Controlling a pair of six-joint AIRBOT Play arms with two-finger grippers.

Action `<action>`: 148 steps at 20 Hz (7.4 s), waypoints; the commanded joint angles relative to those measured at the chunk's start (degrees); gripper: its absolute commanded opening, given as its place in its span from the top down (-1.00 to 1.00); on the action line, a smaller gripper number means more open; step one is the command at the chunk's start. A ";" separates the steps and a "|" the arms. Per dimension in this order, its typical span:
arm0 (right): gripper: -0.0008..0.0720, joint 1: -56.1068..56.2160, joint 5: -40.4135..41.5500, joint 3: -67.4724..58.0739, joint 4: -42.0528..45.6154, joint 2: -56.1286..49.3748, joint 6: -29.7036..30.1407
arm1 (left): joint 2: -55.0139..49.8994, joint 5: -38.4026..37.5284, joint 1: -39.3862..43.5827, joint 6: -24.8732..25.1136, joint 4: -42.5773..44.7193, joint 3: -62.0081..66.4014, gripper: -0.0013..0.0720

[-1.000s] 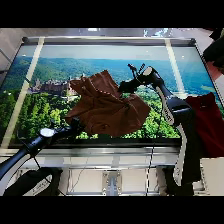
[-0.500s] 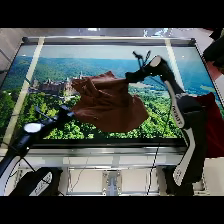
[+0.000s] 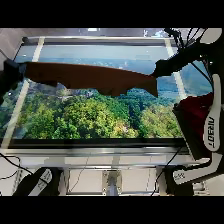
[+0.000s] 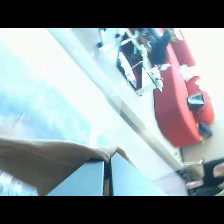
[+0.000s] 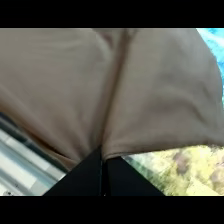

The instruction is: Fold the shirts.

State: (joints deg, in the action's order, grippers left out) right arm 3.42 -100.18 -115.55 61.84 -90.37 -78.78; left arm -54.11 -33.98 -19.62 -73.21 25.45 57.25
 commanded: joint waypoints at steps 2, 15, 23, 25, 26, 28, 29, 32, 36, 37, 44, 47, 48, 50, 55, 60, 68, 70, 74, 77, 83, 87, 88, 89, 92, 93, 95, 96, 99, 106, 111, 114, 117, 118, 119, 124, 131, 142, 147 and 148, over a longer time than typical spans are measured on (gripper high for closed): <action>0.94 12.22 -2.36 0.98 -0.04 2.51 -2.89 | -12.41 -1.25 6.08 2.36 3.04 9.51 0.93; -0.12 24.46 13.07 5.29 7.21 -12.94 -1.55 | -38.14 1.79 6.62 5.14 2.99 22.77 -0.46; -0.06 3.10 11.76 1.99 21.49 1.90 -5.62 | -21.81 -26.38 -15.76 2.95 13.60 16.11 -0.31; -0.06 -1.44 14.14 8.00 17.77 5.44 -6.03 | -14.71 -26.71 -18.18 2.99 13.46 2.62 -0.31; -0.06 -2.71 14.14 12.44 16.33 6.69 -6.03 | -11.15 -26.29 -18.21 3.02 12.59 -5.01 -0.31; -0.06 -3.43 17.14 25.09 14.86 9.51 -6.01 | -4.44 -21.88 -16.17 5.84 2.80 -21.42 -0.31; -0.06 -3.37 22.38 32.72 13.20 11.47 -6.03 | -1.86 -17.75 -14.40 7.63 -4.13 -28.92 -0.31; -0.06 -3.39 41.44 50.36 -0.15 17.42 -5.90 | -0.24 -12.13 -7.08 9.70 -24.79 -44.13 -0.31; -0.06 -3.39 44.39 53.96 -7.98 21.40 -2.95 | -4.42 -6.95 6.38 19.96 -36.17 -47.01 -0.29; -0.06 -3.39 45.07 53.96 -8.39 22.51 -2.56 | -5.86 -4.55 9.42 21.92 -38.49 -46.99 -0.29; -0.06 -3.39 45.35 53.99 -8.28 28.44 -2.62 | -21.38 -0.96 20.02 29.24 -46.12 -36.98 -0.29; -0.06 -3.39 40.24 54.03 -7.89 28.44 -3.13 | -27.67 -1.27 20.70 29.14 -46.12 -30.40 -0.29; -0.06 -3.39 37.64 54.23 -7.23 28.26 -4.22 | -28.94 -1.38 20.70 29.14 -46.12 -28.83 -0.29; -0.06 -3.37 35.30 57.13 -6.16 28.22 -8.46 | -29.66 -1.31 20.70 29.16 -46.12 -27.50 0.42; -0.31 0.70 43.12 78.47 -18.34 28.17 -16.33 | -29.90 -1.38 20.70 30.84 -46.07 -27.47 0.92; -0.45 13.44 60.61 92.89 -42.05 28.15 -14.25 | -29.90 -3.41 20.70 30.82 -46.12 -27.47 0.92; -0.40 19.96 67.93 92.54 -67.95 14.86 2.16 | -29.90 -3.61 20.70 30.82 -46.12 -27.47 0.92; -0.40 19.93 70.23 90.16 -71.60 12.24 6.01 | -29.90 -3.72 20.70 30.82 -46.12 -27.47 0.92; 0.59 19.76 75.43 87.36 -72.74 11.06 5.95 | -29.88 -4.68 20.70 30.84 -46.12 -27.47 0.92; 0.94 19.76 76.02 85.44 -72.65 11.21 8.39 | -29.35 -6.36 20.13 30.91 -46.10 -27.47 0.92; 0.94 16.98 69.79 74.29 -49.72 28.39 26.80 | -9.31 -22.69 6.21 36.92 -31.30 -27.47 0.93; 0.94 10.64 59.08 66.97 -24.00 50.14 9.68 | 18.64 -24.13 -12.76 24.76 -22.43 -26.88 0.93; 0.94 9.09 58.03 64.81 -18.40 55.80 5.60 | 25.16 -24.11 -18.23 23.78 -22.45 -25.64 0.93; 0.94 7.93 57.92 62.60 -14.27 60.48 2.25 | 31.10 -24.11 -24.33 22.08 -22.34 -23.28 0.93; 0.95 5.62 57.46 52.92 -7.80 69.64 -1.38 | 37.07 -24.28 -35.26 16.26 -20.81 -10.32 0.93; 0.95 5.49 57.44 49.16 -5.88 70.62 -1.36 | 36.20 -24.33 -36.09 16.44 -20.70 -5.11 0.93; 0.95 5.49 57.02 40.54 0.15 70.10 -1.38 | 31.67 -24.46 -36.44 16.61 -19.69 7.04 0.93; 0.95 5.49 56.78 37.13 3.85 69.22 -1.38 | 28.92 -25.14 -36.41 16.55 -16.44 13.03 0.93; 0.95 5.49 52.57 30.97 21.00 65.13 -7.08 | 19.50 -29.40 -35.95 10.12 -1.46 28.39 0.93; 0.95 5.49 42.29 30.86 29.88 40.52 -10.80 | -3.69 -31.43 -8.44 8.22 13.05 29.99 0.93; 0.95 2.32 49.07 30.84 27.15 14.82 -10.71 | -30.01 -14.53 10.97 2.86 33.88 30.01 0.93; 0.95 0.50 57.96 30.84 23.58 1.88 -10.71 | -43.58 -5.14 12.17 2.89 33.11 31.06 0.93; 0.95 0.81 74.79 30.82 18.12 -5.75 -10.73 | -52.72 -2.56 12.17 2.86 30.08 35.06 0.92; 0.94 0.98 81.50 30.64 14.53 -7.15 -10.84 | -54.55 -1.64 12.13 2.86 26.01 36.30 0.92; 0.86 0.96 87.01 30.53 10.62 -7.63 -11.37 | -55.49 -0.85 11.98 2.93 22.03 37.33 0.78; -0.52 -2.95 80.67 20.83 3.85 -4.17 -12.63 | -49.27 -2.16 8.17 2.91 6.19 41.29 -0.96; -0.52 -24.04 26.58 10.16 23.58 19.02 -5.99 | -22.91 -31.69 -19.67 4.66 11.08 36.94 -0.94; -0.12 -38.82 44.68 98.14 -8.41 56.94 -10.93 | 9.35 -26.84 -34.71 4.13 6.49 -44.11 -0.94; -0.28 -38.80 40.33 94.86 -15.69 44.41 -2.25 | 4.15 -23.85 -29.05 6.78 6.93 -45.40 -0.94; -0.28 -38.80 40.09 94.57 -17.35 42.86 -0.20 | 2.60 -22.77 -27.52 6.86 5.77 -45.40 -0.94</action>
State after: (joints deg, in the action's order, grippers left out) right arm -35.11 -58.92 -21.87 50.83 -43.11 -83.24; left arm -48.90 -59.16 -50.15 -67.20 32.58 14.13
